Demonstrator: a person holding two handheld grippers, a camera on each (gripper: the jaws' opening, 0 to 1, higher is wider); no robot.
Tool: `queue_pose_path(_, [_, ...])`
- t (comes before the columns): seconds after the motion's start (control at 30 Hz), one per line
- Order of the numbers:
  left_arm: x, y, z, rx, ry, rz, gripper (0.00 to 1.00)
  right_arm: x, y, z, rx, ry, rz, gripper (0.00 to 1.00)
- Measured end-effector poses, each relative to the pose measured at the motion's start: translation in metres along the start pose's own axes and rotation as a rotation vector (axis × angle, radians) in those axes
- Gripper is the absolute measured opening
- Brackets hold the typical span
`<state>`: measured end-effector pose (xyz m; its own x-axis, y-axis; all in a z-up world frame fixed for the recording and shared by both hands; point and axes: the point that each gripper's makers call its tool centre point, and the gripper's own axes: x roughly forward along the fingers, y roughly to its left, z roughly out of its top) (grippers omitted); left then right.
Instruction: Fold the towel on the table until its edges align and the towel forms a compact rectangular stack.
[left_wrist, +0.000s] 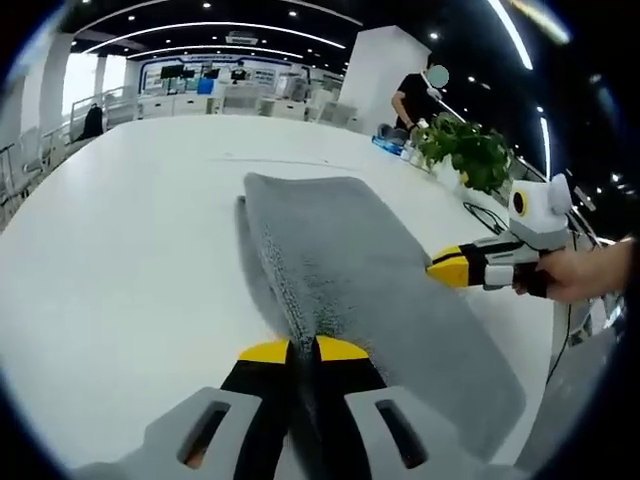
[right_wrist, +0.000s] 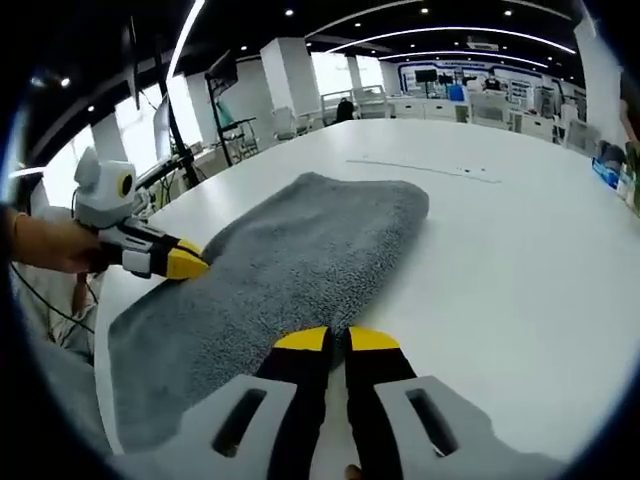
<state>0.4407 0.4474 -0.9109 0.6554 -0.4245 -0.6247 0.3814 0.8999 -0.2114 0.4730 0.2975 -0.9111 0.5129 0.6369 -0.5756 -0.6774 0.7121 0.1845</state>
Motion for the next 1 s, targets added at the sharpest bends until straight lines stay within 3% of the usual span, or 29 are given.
queue_pose_path(0.23, [0.020,-0.047,-0.004,0.038,0.021,-0.064,0.07,-0.039,-0.037,-0.019,0.029,0.001,-0.061,0.04])
queue_pose_path(0.5, [0.034,-0.089,-0.004,0.102,0.039,-0.108,0.08,-0.066,-0.060,-0.034,0.037,0.006,-0.105,0.03])
queue_pose_path(1.0, [0.038,-0.092,0.002,0.181,0.021,-0.083,0.07,-0.065,-0.062,-0.036,0.042,-0.015,-0.099,0.03])
